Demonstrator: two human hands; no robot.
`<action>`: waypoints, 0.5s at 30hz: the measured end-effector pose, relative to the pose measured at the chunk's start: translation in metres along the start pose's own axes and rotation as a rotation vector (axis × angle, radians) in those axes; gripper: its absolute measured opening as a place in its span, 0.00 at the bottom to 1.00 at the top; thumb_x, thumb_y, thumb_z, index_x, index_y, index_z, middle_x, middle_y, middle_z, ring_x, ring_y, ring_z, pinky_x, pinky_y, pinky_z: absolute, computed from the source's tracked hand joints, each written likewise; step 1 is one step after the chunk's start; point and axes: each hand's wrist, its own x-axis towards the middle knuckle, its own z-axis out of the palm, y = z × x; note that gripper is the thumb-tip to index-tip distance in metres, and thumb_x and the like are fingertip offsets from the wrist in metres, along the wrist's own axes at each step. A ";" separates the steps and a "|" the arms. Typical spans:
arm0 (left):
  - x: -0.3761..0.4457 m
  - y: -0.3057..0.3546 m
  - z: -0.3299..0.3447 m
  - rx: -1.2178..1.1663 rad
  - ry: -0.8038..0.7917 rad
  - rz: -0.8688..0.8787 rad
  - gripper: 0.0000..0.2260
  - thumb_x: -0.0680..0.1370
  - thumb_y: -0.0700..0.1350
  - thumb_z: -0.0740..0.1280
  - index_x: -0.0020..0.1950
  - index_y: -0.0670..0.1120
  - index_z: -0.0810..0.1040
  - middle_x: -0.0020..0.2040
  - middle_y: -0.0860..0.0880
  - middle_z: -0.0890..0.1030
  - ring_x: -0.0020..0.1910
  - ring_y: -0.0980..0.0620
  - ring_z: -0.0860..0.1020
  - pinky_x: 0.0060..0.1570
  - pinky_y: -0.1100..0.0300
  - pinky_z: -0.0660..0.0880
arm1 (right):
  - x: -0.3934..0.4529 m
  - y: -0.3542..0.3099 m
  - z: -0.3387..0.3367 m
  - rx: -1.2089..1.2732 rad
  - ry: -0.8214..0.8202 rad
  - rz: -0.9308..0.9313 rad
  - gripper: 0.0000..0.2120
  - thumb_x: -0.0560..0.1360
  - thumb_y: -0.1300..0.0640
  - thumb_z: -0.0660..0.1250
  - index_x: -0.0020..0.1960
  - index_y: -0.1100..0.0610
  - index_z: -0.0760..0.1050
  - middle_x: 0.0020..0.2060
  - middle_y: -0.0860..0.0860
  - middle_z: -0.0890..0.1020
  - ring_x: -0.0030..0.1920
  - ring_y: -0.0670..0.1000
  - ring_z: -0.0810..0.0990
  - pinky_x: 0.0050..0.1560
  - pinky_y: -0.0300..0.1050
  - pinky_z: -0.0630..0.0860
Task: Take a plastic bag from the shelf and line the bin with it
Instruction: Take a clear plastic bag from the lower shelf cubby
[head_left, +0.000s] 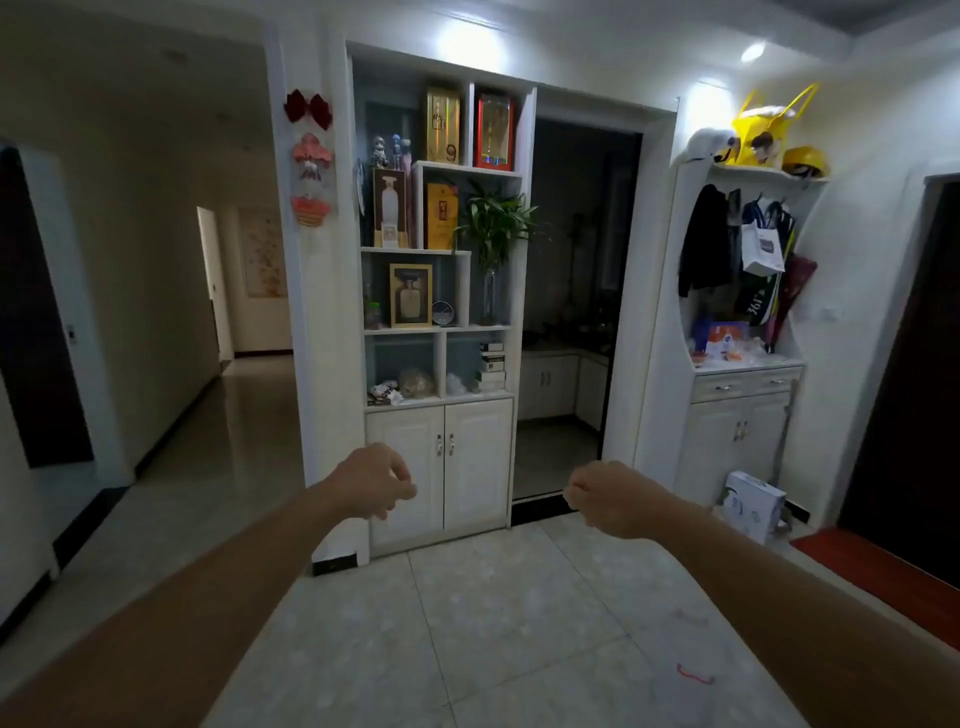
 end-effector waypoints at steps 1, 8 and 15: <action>0.004 0.002 0.004 -0.004 -0.014 -0.004 0.10 0.76 0.47 0.71 0.54 0.43 0.80 0.40 0.45 0.82 0.35 0.51 0.82 0.31 0.63 0.77 | 0.008 0.005 0.002 0.024 0.012 -0.001 0.12 0.79 0.57 0.56 0.38 0.57 0.71 0.36 0.54 0.75 0.36 0.52 0.73 0.37 0.44 0.68; 0.052 0.006 0.008 -0.014 -0.025 0.002 0.09 0.77 0.47 0.70 0.54 0.44 0.79 0.40 0.45 0.82 0.34 0.52 0.82 0.31 0.62 0.77 | 0.065 0.016 0.001 -0.011 -0.010 0.007 0.15 0.80 0.53 0.56 0.35 0.54 0.67 0.33 0.52 0.72 0.34 0.51 0.72 0.38 0.47 0.68; 0.134 -0.020 -0.002 -0.016 -0.034 0.006 0.11 0.77 0.46 0.70 0.56 0.42 0.79 0.42 0.44 0.82 0.35 0.51 0.82 0.32 0.63 0.77 | 0.147 0.012 0.002 -0.043 0.025 0.056 0.16 0.79 0.49 0.56 0.34 0.51 0.69 0.36 0.52 0.77 0.41 0.53 0.76 0.45 0.49 0.75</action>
